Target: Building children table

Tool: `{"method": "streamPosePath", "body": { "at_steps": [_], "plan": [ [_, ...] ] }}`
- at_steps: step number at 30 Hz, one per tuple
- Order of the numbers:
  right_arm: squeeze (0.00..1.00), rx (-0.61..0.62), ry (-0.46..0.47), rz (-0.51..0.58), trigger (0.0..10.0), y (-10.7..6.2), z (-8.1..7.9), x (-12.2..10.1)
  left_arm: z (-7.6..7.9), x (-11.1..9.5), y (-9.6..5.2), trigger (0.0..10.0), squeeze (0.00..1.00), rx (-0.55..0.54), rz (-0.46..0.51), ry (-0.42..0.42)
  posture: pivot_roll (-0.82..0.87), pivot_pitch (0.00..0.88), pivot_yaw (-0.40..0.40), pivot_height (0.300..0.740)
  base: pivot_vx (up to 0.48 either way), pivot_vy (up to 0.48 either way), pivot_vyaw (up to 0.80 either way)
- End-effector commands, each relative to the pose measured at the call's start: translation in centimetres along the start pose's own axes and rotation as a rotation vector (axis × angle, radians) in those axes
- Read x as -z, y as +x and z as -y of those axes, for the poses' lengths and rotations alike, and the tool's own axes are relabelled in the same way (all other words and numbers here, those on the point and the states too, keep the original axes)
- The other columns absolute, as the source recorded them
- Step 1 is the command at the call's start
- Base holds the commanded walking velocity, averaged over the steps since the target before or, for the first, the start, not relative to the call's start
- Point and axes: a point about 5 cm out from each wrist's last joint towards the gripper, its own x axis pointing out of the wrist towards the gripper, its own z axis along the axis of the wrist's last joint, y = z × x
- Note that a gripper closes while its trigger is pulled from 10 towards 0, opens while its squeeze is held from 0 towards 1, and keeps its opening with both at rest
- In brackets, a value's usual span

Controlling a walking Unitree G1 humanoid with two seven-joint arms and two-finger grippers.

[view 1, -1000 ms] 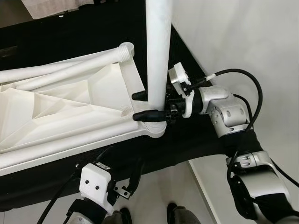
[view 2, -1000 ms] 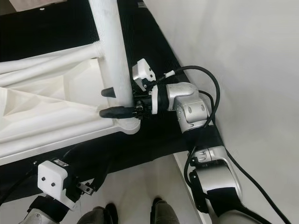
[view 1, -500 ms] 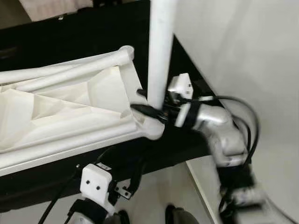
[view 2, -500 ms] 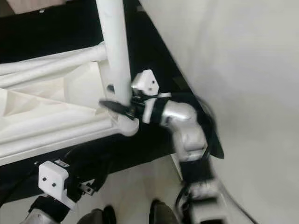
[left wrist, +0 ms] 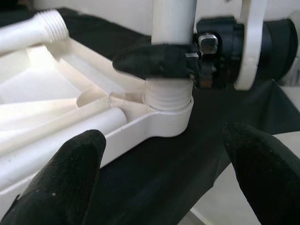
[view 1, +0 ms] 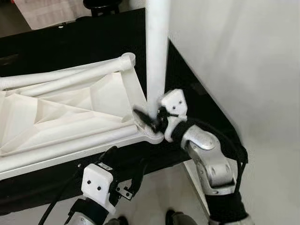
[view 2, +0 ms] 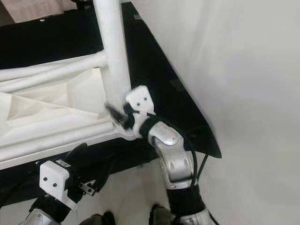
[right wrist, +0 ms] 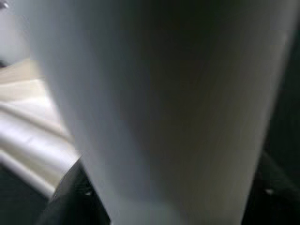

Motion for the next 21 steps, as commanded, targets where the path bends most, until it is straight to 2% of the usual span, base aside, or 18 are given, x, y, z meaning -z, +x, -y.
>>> {"method": "streamPosePath", "body": {
  "at_steps": [1, 3, 4, 5, 6, 7, 8, 9, 10, 11, 14, 20, 21],
  "plan": [
    [1.00, -0.199, 0.003, 0.067, 10.0, 0.6, -1.2, -2.0, 0.1, 0.3, -0.1, 10.0, 0.00, -0.003, -0.013, -0.008, -0.04, 0.284, 0.006, 0.740, 0.000, 0.000, 0.00],
    [1.00, -0.199, 0.003, 0.067, 10.0, 0.6, -1.2, -2.0, 0.1, 0.3, -0.1, 10.0, 0.00, -0.003, -0.013, -0.008, -0.04, 0.284, 0.006, 0.740, 0.000, 0.000, 0.00],
    [1.00, -0.279, -0.006, 0.080, 10.0, 0.5, -1.4, -2.6, 0.1, 0.3, -0.1, 10.0, 0.00, 0.000, -0.013, -0.010, -0.04, 0.284, 0.006, 0.740, 0.000, 0.000, 0.00],
    [1.00, -0.453, -0.062, 0.087, 10.0, 0.2, -1.1, -3.5, 0.2, 0.3, -0.1, 10.0, 0.00, 0.006, -0.014, -0.012, -0.03, 0.284, 0.010, 0.740, 0.000, 0.000, 0.00],
    [1.00, -0.453, -0.062, 0.087, 10.0, 0.2, -1.1, -3.5, 0.2, 0.3, -0.1, 10.0, 0.00, 0.006, -0.014, -0.012, -0.03, 0.284, 0.010, 0.740, 0.000, 0.000, 0.00],
    [1.00, -0.581, -0.112, 0.078, 10.0, 0.1, -0.5, -4.2, 0.2, 0.3, 0.0, 10.0, 0.00, 0.011, -0.015, -0.014, -0.03, 0.284, 0.010, 0.740, 0.000, 0.000, 0.00],
    [0.00, -0.662, -0.143, 0.065, 10.0, 0.1, 0.3, -4.8, 0.3, 0.3, -0.1, 10.0, 0.00, 0.013, -0.015, -0.015, -0.03, 0.284, 0.009, 0.740, 0.000, 0.000, 0.00],
    [0.00, -0.662, -0.143, 0.065, 10.0, 0.1, 0.3, -4.8, 0.3, 0.3, -0.1, 10.0, 0.00, 0.013, -0.015, -0.015, -0.03, 0.284, 0.009, 0.740, 0.000, 0.000, 0.00],
    [0.00, -0.706, -0.165, 0.055, 10.0, 0.4, 1.1, -5.3, 0.4, 0.3, -0.1, 10.0, 0.00, 0.014, -0.015, -0.016, -0.02, 0.285, 0.009, 0.740, 0.000, 0.000, 0.00],
    [0.00, -0.706, -0.165, 0.055, 10.0, 0.4, 1.1, -5.3, 0.4, 0.3, -0.1, 10.0, 0.00, 0.014, -0.015, -0.016, -0.02, 0.285, 0.009, 0.740, 0.000, 0.000, 0.00],
    [0.00, -0.792, -0.170, 0.039, 10.0, 1.4, 2.5, -6.6, 0.4, 0.2, -0.2, 10.0, 0.00, 0.010, -0.016, -0.017, -0.02, 0.290, 0.011, 0.740, 0.000, 0.000, 0.00],
    [0.00, -0.907, -0.180, 0.010, 10.0, 1.5, 2.7, -7.0, 0.5, 0.1, -0.3, 10.0, 0.00, 0.010, -0.017, -0.017, -0.01, 0.292, 0.012, 0.740, 0.000, 0.000, 0.00],
    [0.00, -0.937, -0.178, 0.001, 2.0, 1.6, 2.7, -7.1, 0.5, 0.1, -0.3, 10.0, 0.00, 0.011, -0.018, -0.018, 0.00, 0.296, 0.015, 0.740, 0.000, 0.000, 0.00]
  ]
}}
